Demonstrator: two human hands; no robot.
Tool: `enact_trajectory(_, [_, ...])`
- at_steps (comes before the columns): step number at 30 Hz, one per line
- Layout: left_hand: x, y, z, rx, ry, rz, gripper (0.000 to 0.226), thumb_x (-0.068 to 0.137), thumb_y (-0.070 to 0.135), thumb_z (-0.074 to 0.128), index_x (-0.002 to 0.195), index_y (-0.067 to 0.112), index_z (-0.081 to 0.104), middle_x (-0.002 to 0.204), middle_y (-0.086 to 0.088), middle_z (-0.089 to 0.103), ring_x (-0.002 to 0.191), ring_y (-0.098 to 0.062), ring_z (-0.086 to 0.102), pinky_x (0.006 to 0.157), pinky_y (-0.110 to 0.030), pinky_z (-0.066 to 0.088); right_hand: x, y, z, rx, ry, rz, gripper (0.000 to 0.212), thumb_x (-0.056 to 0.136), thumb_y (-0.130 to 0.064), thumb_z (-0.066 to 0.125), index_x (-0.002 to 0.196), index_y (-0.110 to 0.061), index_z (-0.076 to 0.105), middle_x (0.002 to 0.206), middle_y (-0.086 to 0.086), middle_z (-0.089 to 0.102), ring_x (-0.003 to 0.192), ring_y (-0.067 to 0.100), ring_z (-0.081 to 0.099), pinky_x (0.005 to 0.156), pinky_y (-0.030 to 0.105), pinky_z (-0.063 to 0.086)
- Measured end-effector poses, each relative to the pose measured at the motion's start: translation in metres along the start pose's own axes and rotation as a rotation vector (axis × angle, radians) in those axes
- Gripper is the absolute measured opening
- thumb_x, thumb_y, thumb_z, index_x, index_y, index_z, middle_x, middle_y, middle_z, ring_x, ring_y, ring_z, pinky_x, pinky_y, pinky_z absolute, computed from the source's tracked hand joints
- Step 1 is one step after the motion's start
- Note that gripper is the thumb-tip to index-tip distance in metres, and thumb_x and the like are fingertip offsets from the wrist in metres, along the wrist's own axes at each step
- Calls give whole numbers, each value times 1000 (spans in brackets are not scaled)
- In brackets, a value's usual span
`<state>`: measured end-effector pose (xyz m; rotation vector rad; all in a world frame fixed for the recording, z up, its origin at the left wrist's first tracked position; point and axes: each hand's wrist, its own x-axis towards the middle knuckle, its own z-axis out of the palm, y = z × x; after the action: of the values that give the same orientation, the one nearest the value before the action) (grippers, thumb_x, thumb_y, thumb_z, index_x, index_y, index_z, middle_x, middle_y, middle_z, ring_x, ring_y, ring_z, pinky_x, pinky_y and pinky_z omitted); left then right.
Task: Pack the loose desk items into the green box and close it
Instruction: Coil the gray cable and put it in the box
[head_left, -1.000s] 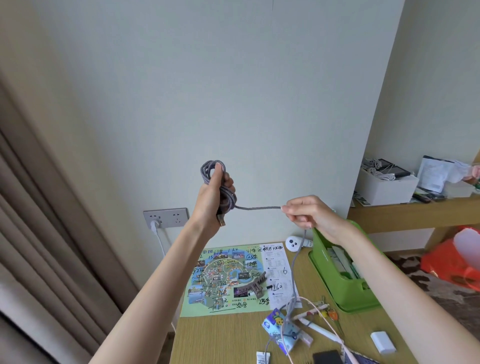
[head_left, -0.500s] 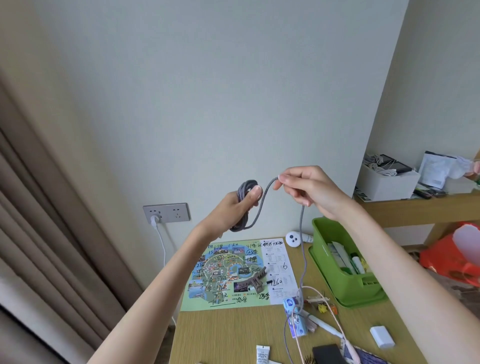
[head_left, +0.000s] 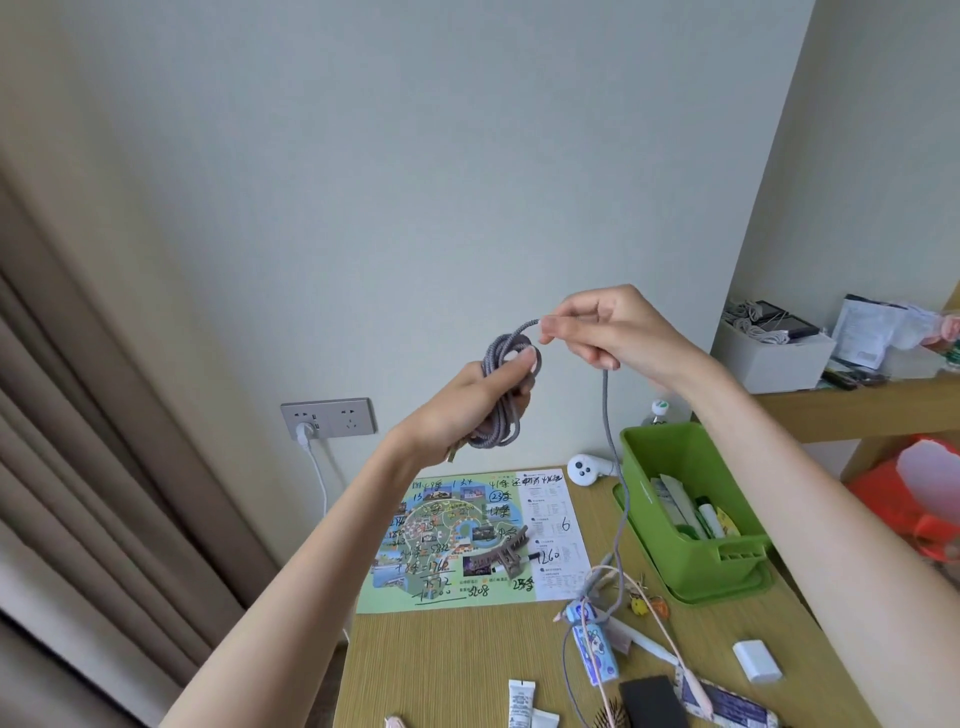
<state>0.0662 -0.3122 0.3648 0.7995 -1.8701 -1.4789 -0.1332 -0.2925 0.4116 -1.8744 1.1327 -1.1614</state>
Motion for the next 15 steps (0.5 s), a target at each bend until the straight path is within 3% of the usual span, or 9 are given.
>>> enact_trajectory(4, [1,7,-13,-200,71,15,38,95,54,48,69,26,50,64,4,37,58,-15,28,47,-22,25,-14,36,0,262,-40,145,34,94,-38,55,80,-9,67,56,0,35,46,12,30,49,22,26])
enact_trajectory(7, [2,7,-20,-227,177,12,38,92,57,50,69,26,55,61,8,44,55,-12,35,47,-23,28,-24,55,8,325,-40,198,35,98,-35,49,76,-12,64,55,-3,32,44,10,27,46,17,26])
enact_trajectory(12, [6,0,-8,-209,282,32,43,99,50,44,107,15,66,59,8,43,43,-8,25,45,-24,17,-23,52,31,330,-110,231,39,100,-31,48,67,-11,55,48,-3,30,38,9,22,37,17,19])
enact_trajectory(15, [7,-1,1,-221,271,50,42,98,48,47,113,15,68,62,6,43,49,-10,27,51,-29,15,-20,46,44,304,-126,240,43,100,-28,47,61,-11,51,45,-3,28,37,9,19,36,17,17])
